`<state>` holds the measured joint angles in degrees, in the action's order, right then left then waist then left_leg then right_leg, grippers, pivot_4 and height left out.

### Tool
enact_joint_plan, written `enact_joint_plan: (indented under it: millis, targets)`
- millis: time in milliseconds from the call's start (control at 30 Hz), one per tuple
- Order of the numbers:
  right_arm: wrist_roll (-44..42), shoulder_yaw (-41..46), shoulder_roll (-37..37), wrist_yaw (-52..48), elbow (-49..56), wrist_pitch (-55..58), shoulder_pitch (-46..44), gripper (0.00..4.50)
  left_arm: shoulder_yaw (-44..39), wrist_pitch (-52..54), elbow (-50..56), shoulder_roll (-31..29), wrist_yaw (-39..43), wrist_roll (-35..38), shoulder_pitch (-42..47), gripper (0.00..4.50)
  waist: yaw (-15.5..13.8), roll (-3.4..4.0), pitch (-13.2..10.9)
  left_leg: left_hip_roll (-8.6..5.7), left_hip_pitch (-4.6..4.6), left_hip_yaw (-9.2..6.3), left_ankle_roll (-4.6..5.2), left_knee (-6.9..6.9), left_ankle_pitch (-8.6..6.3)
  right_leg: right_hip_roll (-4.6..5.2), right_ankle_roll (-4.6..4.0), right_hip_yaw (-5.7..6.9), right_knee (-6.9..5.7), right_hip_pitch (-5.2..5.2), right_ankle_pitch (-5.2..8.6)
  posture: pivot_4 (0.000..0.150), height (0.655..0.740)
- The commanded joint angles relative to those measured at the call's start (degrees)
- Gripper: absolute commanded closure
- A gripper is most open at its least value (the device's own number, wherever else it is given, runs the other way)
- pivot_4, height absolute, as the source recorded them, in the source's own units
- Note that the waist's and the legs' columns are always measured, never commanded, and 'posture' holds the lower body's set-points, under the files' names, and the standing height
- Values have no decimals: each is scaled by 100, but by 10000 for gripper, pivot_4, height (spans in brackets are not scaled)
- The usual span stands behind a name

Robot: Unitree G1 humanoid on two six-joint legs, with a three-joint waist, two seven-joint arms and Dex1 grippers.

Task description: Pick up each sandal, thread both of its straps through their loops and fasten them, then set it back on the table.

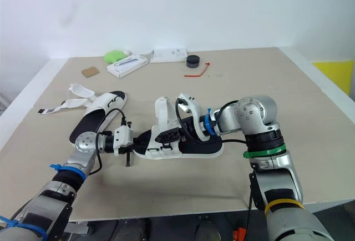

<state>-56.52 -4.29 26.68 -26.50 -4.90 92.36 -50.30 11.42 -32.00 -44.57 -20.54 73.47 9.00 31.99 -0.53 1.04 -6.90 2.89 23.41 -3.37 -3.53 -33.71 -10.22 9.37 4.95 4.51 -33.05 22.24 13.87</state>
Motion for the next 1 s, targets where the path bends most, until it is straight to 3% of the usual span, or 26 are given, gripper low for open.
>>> enact_joint_plan:
  millis: [33,133,167,300,333,400,500,700,1000]
  targets:
    - [-95,71,47,-126,73,14,-122,1043,731,518,-1001,-12,154,-911,-575,45000,0,1,0,0,0,0,0,0,0,0,0,0,0,0,0,1500,7400]
    - [-20,78,-19,-70,1,14,-79,1043,730,525,-975,-13,163,-903,-576,45000,0,3,-1,1,0,0,0,0,0,-1,0,1,-3,0,0,1500,7400]
    - [19,104,-46,-40,-22,14,-79,3255,729,527,-969,-13,165,-901,-577,45000,0,3,0,1,0,0,0,0,0,-1,0,1,-3,0,0,1500,7400]
    - [68,125,-84,-32,-30,14,-82,15809,733,534,-944,-16,172,-898,-585,45000,0,2,-1,0,0,1,0,0,0,0,0,1,-2,0,0,1500,7400]
    - [69,103,-80,-34,-28,14,-86,21407,734,535,-936,-19,173,-899,-587,45000,0,3,-1,0,0,0,0,0,0,-1,0,1,-2,0,0,1500,7400]
    - [75,42,-68,-43,-10,14,-83,27045,735,537,-926,-20,170,-899,-590,45000,0,3,-1,0,0,0,0,0,0,-1,0,1,-2,0,0,1500,7400]
    - [41,-5,-63,-20,-28,14,-79,40396,735,538,-906,-23,171,-895,-599,45000,0,3,-1,0,0,0,0,0,0,-1,0,0,-2,0,0,1500,7400]
    - [-287,74,-93,133,-349,14,-243,40396,741,544,-891,-17,170,-895,-616,45000,0,3,-1,0,0,0,0,0,0,0,0,1,-2,1,0,1500,7400]
    - [-1836,73,6,803,-671,14,-552,40396,738,544,-855,-23,171,-883,-661,45000,0,5,-3,0,0,1,0,0,0,0,0,0,-2,0,0,1500,7400]
